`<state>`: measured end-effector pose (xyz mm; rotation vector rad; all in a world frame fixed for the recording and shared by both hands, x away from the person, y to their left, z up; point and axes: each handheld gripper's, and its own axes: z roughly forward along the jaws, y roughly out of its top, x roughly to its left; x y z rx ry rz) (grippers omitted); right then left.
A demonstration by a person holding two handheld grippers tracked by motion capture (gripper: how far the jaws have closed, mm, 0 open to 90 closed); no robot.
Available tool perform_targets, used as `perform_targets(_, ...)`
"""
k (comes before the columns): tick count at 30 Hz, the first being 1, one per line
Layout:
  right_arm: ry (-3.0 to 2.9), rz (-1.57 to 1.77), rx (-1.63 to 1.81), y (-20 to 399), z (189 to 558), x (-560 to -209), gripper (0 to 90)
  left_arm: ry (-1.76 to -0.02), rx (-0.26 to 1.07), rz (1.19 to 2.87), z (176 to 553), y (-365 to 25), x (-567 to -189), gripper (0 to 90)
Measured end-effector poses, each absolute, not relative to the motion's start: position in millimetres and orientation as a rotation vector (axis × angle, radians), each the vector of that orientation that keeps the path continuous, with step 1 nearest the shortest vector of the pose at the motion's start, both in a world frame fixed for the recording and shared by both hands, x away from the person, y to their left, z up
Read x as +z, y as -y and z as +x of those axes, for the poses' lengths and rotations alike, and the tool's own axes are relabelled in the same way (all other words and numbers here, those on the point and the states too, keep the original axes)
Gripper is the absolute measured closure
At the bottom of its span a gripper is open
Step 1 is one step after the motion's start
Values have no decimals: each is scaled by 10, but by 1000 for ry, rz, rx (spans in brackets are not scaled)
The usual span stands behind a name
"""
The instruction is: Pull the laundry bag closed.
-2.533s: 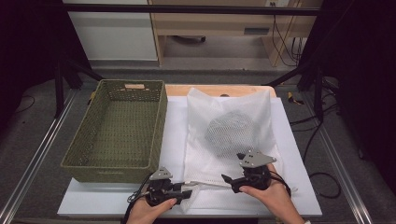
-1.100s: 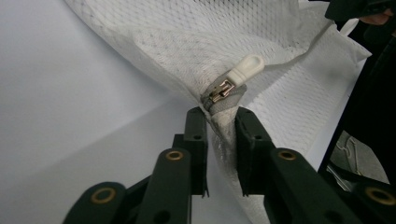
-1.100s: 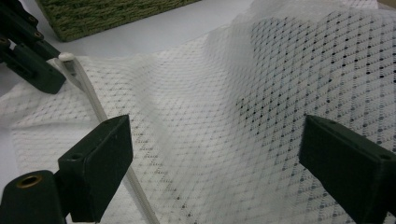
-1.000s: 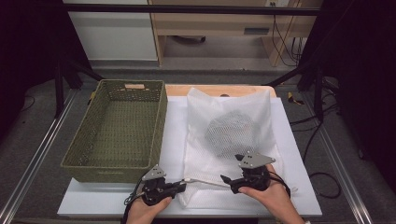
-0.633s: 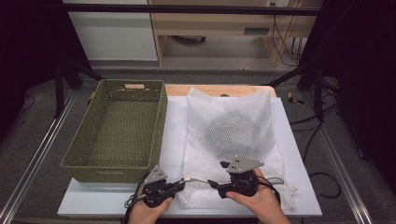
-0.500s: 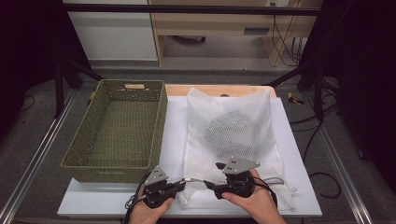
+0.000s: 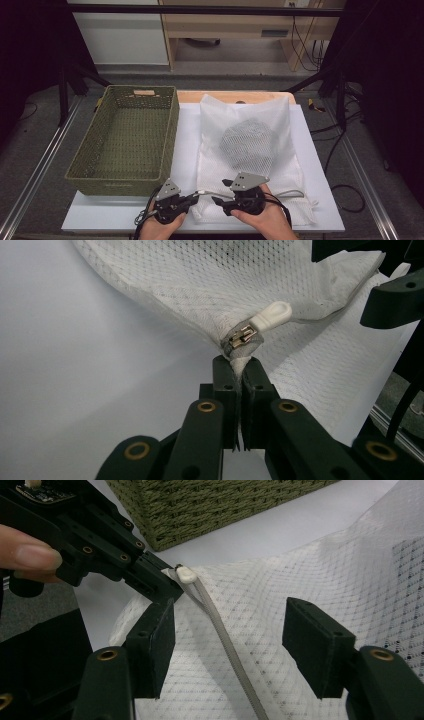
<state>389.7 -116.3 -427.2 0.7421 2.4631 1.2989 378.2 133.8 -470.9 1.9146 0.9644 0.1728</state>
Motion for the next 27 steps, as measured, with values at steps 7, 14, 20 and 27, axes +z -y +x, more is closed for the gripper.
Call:
perform_targets(7, -2476, 759, 1293, 1132, 3898, -4294, 411, -944, 212, 1928, 3773, -1326, -4696, 872)
perform_targets(14, -2487, 772, 1309, 1102, 3901, -4306, 415, -938, 241, 1920, 3760, -1307, -4684, 873)
perform_targets(20, -2492, 776, 1327, 1049, 3899, -4313, 438, -913, 288, 1932, 3739, -1283, -4672, 874)
perform_targets(27, -2497, 800, 1370, 1008, 3906, -4314, 509, -901, 318, 1936, 3721, -1256, -4672, 876)
